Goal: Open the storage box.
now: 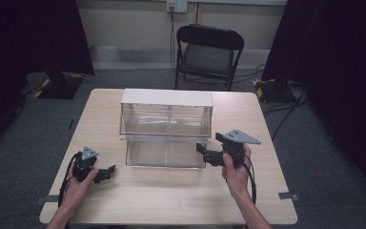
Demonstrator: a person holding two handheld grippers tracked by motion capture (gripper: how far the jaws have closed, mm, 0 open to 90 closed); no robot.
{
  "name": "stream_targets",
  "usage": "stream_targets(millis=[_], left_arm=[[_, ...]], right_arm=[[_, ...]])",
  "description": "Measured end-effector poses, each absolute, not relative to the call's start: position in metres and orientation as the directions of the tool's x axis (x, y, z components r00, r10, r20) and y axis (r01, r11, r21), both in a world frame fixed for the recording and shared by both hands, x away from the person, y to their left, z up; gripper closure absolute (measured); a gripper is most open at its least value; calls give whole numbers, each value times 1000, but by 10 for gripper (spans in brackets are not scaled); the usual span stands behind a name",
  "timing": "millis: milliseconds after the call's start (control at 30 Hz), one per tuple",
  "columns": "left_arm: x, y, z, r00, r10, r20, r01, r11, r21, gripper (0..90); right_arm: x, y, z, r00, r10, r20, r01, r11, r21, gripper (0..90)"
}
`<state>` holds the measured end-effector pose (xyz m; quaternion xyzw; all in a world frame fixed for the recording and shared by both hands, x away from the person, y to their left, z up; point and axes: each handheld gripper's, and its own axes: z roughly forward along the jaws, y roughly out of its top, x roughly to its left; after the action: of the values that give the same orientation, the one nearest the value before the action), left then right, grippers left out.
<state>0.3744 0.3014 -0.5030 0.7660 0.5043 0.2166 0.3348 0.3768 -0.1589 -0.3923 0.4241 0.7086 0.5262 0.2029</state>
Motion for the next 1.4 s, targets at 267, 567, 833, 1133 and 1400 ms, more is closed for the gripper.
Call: stream_targets(millis=[267,567,833,1133,1400], left_arm=[[374,301,-503,397,918,-7,627,-266,732,68],[374,301,-503,397,918,-6,627,-267,731,68],[374,301,-503,397,918,-6,627,-267,731,68],[374,301,-503,397,918,-6,627,-267,732,68],[374,301,-503,397,918,-6,627,-267,732,68]], right_arm=[[377,-159,-392,-560,813,159,388,88,918,133],[377,-159,-392,-561,813,160,388,87,917,133],[377,-159,-392,-560,813,161,389,86,917,133],[377,-159,-392,-562,812,159,386,88,918,133],[378,-160,-392,-564,811,157,386,91,918,133]])
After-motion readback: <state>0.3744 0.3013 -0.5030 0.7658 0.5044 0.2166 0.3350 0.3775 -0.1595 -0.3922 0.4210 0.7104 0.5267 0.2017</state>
